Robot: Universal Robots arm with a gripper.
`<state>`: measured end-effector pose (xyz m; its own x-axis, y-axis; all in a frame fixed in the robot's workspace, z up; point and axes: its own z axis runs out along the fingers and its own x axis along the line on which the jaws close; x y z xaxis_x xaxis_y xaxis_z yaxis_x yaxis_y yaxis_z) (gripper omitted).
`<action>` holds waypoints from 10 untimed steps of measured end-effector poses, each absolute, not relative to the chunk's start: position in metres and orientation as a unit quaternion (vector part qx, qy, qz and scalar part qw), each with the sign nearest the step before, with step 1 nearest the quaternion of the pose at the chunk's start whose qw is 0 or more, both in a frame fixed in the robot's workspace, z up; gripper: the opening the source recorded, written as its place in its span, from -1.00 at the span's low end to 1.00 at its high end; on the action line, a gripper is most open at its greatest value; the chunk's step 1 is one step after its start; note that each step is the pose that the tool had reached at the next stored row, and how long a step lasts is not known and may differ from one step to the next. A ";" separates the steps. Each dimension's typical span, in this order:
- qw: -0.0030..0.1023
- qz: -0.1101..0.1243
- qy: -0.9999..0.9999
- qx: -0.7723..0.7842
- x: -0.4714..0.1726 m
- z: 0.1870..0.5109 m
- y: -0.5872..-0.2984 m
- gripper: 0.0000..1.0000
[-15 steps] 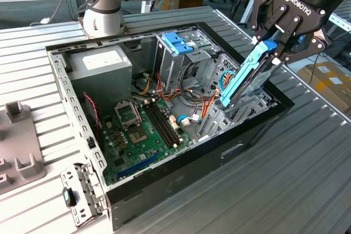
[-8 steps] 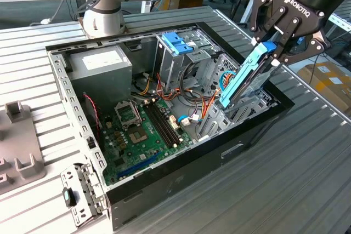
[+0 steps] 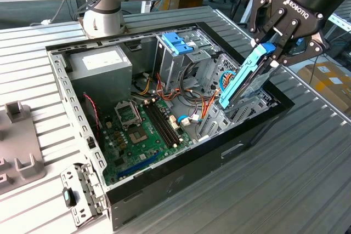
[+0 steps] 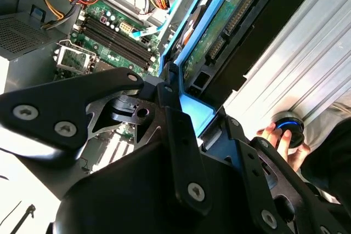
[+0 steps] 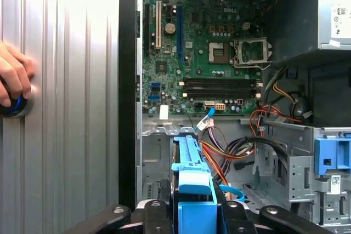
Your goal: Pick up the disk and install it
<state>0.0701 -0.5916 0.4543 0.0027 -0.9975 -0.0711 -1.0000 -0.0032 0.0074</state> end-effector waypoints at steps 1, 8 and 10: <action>0.023 0.028 0.706 -0.708 0.070 0.454 -0.592 -0.26; 0.023 0.028 0.706 -0.708 0.069 0.451 -0.592 -0.26; 0.023 0.028 0.706 -0.708 0.069 0.450 -0.592 -0.26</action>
<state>0.0690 -0.5918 0.4496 0.0028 -0.9974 -0.0726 -1.0000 -0.0034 0.0073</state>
